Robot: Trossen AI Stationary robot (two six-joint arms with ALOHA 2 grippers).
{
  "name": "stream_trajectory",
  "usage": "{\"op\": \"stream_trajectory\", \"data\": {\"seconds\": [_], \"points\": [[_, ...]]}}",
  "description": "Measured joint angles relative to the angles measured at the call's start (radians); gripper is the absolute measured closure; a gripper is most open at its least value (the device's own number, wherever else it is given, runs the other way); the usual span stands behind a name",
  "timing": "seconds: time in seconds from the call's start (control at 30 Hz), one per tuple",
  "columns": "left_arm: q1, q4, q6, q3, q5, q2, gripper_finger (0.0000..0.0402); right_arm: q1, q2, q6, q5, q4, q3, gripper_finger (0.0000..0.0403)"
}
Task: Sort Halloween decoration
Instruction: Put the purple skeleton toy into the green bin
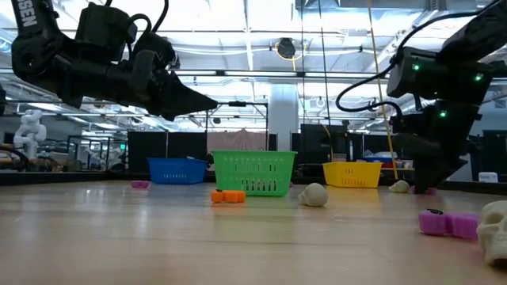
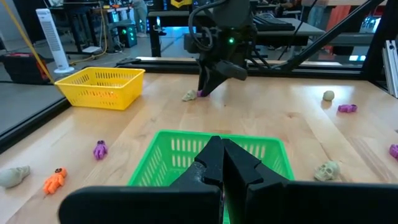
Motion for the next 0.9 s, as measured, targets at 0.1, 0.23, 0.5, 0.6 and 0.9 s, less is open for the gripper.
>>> {"op": "stream_trajectory", "data": {"seconds": [0.1,0.23,0.5,0.6,0.9], "points": [[0.000,0.000,0.000,0.000,0.000,0.000,0.0402,0.000,-0.001,-0.040,-0.012,0.018,-0.012,0.0322],[0.000,0.000,0.000,0.000,-0.001,0.000,0.0402,0.004,0.000,-0.127,-0.032,0.042,-0.011,0.0342],[0.000,-0.028,0.008,0.000,-0.037,0.000,0.0402,0.082,0.003,-0.255,-0.109,0.115,0.078,0.0391],[0.000,-0.033,0.008,0.000,-0.057,0.000,0.0402,0.136,0.004,-0.286,-0.119,0.221,0.116,0.0383],[0.000,-0.046,0.000,0.000,-0.107,0.000,0.0402,0.242,0.175,-0.450,-0.071,0.463,0.302,0.0381]]}}
